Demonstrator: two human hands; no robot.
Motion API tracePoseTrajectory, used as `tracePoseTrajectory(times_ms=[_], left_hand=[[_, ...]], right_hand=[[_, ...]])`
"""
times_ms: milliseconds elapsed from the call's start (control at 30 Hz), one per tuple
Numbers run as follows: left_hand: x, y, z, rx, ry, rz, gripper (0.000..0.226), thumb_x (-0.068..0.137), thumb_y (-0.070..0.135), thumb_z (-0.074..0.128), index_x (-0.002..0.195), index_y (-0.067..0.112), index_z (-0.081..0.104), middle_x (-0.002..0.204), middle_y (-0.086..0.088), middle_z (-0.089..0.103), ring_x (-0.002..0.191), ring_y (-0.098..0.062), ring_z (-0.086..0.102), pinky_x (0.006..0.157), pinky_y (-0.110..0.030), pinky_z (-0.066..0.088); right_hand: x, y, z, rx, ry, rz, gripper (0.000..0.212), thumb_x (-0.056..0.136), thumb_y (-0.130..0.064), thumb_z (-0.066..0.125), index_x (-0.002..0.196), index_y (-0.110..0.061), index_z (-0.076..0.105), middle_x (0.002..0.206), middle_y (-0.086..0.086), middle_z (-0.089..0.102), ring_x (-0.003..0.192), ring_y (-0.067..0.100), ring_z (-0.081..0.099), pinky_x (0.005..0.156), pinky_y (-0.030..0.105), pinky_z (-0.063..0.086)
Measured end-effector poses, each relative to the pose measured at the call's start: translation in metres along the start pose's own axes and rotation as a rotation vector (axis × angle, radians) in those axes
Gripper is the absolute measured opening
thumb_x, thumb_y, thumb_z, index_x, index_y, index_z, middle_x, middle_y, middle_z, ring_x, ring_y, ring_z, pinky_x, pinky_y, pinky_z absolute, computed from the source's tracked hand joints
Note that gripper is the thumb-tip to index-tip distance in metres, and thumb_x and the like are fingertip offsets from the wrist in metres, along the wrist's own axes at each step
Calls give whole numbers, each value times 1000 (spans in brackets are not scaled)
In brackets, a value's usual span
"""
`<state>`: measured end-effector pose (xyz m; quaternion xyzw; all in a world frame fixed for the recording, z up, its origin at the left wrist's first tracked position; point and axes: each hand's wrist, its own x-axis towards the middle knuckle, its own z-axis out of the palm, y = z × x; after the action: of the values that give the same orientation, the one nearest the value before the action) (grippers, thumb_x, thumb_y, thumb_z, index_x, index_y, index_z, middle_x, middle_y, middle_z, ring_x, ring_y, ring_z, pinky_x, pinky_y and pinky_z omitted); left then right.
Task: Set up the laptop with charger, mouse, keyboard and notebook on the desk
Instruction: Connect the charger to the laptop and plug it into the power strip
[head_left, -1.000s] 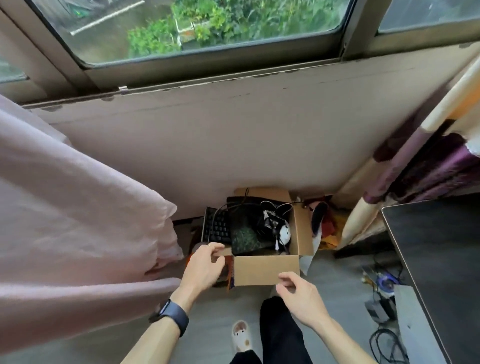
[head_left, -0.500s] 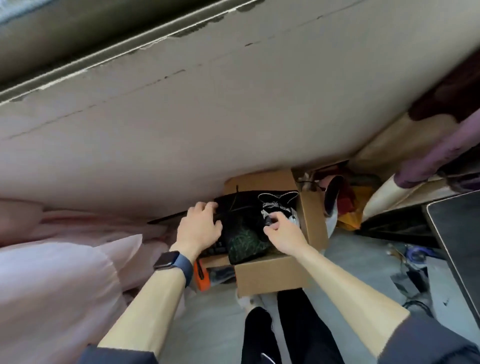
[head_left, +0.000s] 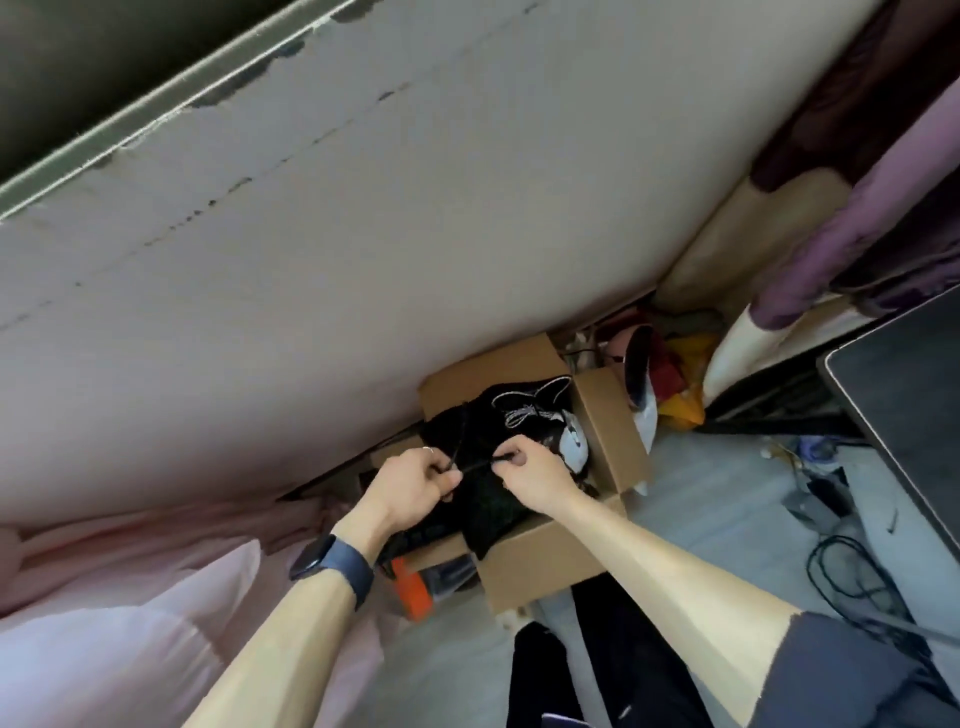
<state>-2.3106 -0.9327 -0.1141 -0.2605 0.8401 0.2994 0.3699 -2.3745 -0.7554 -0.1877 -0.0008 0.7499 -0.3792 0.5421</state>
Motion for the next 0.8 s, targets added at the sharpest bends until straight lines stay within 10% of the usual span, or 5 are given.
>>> tracePoseTrajectory(times_ms=[233,533,800], left_hand=[[-76,23,-19,-64,58,171,16,96,38,58,87,27,65,78,16,69,79,-7,64,69,-20,42],[-113,34,-27,-3,325,277,22,100,37,50,105,20,63,102,-2,72,98,-27,64,81,-36,47],[-82,22,-26,-222,483,277,13,98,38,55,100,25,58,82,12,64,72,-18,66,73,-33,49]], right_hand=[[-107,-19,3,960,268,136,19,97,-17,63,114,-11,67,111,5,66,93,21,73,71,27,57],[-165,-37,-7,949,290,-71,40,98,-12,61,134,-26,56,118,0,64,98,22,71,81,30,56],[-108,106,55,550,328,514,108,88,-58,66,160,-12,-1,168,6,7,152,30,17,119,44,22]])
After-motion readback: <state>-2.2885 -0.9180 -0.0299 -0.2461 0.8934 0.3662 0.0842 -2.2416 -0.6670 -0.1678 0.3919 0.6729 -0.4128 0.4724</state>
